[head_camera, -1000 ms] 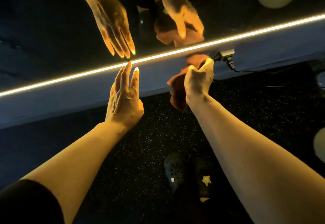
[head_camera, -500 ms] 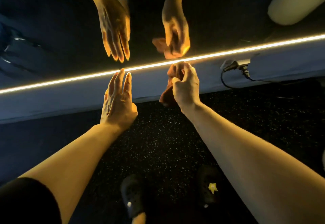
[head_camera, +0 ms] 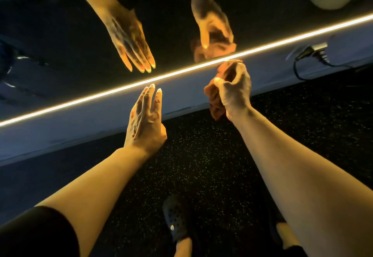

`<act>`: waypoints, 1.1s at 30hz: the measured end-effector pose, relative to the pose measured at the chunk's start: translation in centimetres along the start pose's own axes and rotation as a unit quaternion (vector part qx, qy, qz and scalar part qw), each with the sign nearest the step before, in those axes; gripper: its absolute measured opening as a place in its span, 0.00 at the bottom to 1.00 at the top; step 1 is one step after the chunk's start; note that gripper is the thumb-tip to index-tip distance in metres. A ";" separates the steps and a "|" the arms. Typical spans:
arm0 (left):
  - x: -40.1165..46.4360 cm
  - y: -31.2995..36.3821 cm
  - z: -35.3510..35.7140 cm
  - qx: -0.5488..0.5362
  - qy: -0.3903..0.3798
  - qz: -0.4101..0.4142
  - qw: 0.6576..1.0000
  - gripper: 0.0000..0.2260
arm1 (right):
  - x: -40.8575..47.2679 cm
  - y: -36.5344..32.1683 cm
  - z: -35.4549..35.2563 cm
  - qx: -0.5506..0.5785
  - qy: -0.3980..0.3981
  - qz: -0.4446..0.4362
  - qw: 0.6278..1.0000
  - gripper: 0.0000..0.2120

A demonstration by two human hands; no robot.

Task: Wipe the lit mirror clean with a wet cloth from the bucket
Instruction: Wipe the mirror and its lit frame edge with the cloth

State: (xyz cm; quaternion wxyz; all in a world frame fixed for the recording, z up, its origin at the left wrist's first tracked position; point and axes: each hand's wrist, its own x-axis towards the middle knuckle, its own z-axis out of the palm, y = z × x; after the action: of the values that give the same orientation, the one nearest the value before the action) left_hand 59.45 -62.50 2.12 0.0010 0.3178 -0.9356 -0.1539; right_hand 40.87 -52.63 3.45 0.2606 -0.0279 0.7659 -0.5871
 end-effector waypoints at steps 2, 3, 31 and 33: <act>-0.3 -1.0 -0.2 -0.006 0.002 0.004 1.000 0.38 | -1.1 0.4 1.1 -0.051 -0.072 0.001 0.996 0.11; -0.4 -1.4 -0.3 -0.007 0.001 0.006 1.000 0.38 | -1.3 0.8 1.6 -0.082 -0.051 -0.009 0.995 0.10; -3.0 -11.4 -4.7 -0.027 0.006 -0.015 1.000 0.37 | -8.3 -0.3 13.6 -0.031 0.124 -0.067 0.990 0.11; -3.5 -12.3 -5.0 -0.028 0.004 -0.018 0.999 0.36 | -8.2 -0.2 14.4 -0.009 0.100 -0.073 0.992 0.13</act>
State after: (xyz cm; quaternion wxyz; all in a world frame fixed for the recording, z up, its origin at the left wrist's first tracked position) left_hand 70.05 -71.14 3.65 0.0107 0.3349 -0.9250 -0.1791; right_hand 54.11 -62.57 4.16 0.1385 -0.0274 0.7892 -0.5977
